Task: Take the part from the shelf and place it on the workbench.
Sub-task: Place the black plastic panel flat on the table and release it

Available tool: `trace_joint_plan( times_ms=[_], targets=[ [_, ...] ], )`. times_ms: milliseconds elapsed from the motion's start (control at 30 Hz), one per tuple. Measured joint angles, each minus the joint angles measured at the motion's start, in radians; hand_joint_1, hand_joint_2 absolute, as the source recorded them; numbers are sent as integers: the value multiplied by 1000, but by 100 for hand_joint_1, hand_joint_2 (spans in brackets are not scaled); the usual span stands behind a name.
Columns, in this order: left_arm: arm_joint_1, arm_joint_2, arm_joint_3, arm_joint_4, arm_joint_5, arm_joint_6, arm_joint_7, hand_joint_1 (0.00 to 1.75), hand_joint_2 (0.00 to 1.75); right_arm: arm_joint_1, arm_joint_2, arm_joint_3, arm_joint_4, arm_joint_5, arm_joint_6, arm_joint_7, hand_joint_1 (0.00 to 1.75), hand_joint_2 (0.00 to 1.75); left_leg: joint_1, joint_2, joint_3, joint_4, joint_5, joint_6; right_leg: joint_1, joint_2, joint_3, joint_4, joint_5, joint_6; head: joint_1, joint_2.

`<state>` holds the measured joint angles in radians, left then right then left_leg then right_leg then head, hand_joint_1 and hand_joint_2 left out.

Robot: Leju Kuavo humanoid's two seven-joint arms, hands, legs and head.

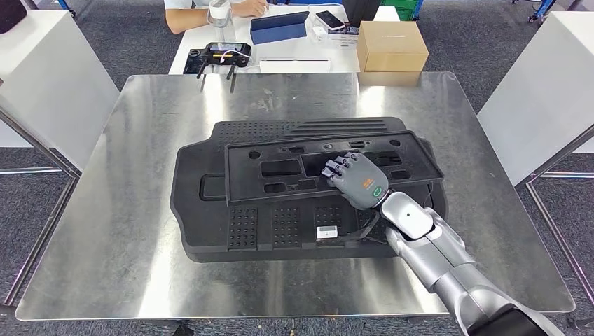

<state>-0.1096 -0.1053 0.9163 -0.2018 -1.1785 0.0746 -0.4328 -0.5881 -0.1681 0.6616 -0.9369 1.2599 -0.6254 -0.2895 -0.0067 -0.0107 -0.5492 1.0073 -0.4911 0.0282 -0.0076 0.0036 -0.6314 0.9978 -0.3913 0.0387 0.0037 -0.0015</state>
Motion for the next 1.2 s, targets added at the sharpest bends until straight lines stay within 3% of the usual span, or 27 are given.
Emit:
trace_joint_plan(
  times_ms=[133, 267, 400, 533, 933, 1067, 1200],
  targets=[
    [0, 0, 0, 0, -1, 12, 12, 0, 175, -1, 3, 3, 2, -12, -4, -2, 0, 0, 0, 0, 0, 0, 0, 0, 0, 0, 0, 0, 0, 0, 0, 0],
    [-1, -1, 1, 0, 19, 25, 18, 0, 0, 3, 9, 11, 3, -68, 15, -12, 0, 0, 0, 0, 0, 0, 0, 0, 0, 0, 0, 0, 0, 0, 0, 0],
    [-1, -5, 2, 0, 33, 25, 16, 0, 0, 21, 13, 13, -5, -160, 98, -30, 0, 0, 0, 0, 0, 0, 0, 0, 0, 0, 0, 0, 0, 0, 0, 0],
    [-1, -6, 5, 0, 37, 22, 20, 0, 175, 38, 10, 12, -25, -213, 202, -19, 0, 0, 0, 0, 0, 0, 0, 0, 0, 0, 0, 0, 0, 0, 0, 0],
    [1, -6, 17, 0, 40, 12, 14, 0, 175, 93, -13, -15, -125, -249, 246, 13, 0, 0, 0, 0, 0, 0, 0, 0, 0, 0, 0, 0, 0, 0, 0, 0],
    [2, -6, 18, 0, 40, 12, 14, 0, 0, 108, -12, -29, -157, -284, 254, 1, 0, 0, 0, 0, 0, 0, 0, 0, 0, 0, 0, 0, 0, 0, 0, 0],
    [2, -6, 18, 0, 40, 12, 15, 0, 0, 112, -12, -32, -163, -300, 260, -6, 0, 0, 0, 0, 0, 0, 0, 0, 0, 0, 0, 0, 0, 0, 0, 0]
  ],
)
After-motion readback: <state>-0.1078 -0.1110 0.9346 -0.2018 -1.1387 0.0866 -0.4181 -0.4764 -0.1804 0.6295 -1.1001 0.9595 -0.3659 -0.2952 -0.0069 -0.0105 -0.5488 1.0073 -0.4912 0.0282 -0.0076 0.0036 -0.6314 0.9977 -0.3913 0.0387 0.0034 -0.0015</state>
